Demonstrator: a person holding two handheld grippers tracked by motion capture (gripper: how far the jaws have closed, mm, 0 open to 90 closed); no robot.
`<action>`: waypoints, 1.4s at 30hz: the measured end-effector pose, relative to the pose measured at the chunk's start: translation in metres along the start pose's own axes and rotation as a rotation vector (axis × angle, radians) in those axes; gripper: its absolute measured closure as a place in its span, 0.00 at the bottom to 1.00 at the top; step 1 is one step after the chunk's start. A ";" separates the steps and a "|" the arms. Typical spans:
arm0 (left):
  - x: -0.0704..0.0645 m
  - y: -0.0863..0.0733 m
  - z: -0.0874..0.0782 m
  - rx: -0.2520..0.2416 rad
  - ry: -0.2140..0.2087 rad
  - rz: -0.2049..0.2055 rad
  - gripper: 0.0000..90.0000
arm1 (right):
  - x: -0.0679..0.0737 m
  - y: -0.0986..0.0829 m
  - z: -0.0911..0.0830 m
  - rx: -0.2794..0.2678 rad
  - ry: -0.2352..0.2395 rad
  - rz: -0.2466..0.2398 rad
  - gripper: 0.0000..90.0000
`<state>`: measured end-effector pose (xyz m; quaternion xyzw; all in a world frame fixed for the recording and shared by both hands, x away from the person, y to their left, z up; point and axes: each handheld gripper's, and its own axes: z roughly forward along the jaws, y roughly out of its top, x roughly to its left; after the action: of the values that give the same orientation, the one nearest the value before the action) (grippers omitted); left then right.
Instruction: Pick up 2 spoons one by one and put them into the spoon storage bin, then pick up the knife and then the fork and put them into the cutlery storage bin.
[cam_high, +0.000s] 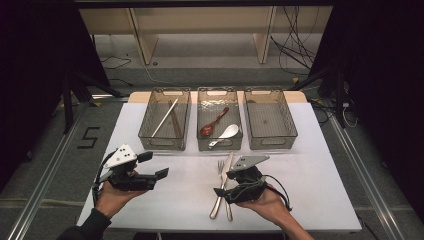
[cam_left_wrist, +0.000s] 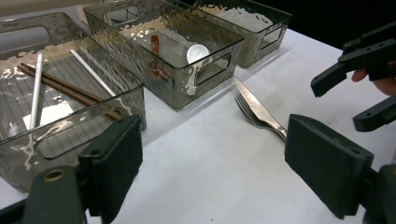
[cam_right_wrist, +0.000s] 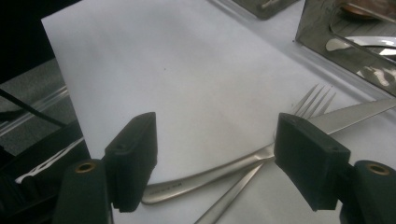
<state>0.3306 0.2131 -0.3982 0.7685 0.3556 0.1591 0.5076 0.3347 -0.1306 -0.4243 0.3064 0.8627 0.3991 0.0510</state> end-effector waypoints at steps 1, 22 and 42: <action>0.000 0.000 0.000 -0.005 0.000 -0.003 0.20 | 0.000 0.000 0.001 0.010 0.000 0.001 0.39; -0.002 -0.003 0.002 0.013 -0.003 0.035 0.20 | 0.001 0.000 0.035 0.152 -0.004 -0.087 1.00; -0.004 -0.004 0.003 0.013 -0.009 0.032 0.20 | 0.002 -0.004 0.056 0.261 0.005 -0.110 1.00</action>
<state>0.3282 0.2096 -0.4026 0.7782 0.3421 0.1616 0.5013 0.3496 -0.0946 -0.4642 0.2614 0.9230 0.2808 0.0302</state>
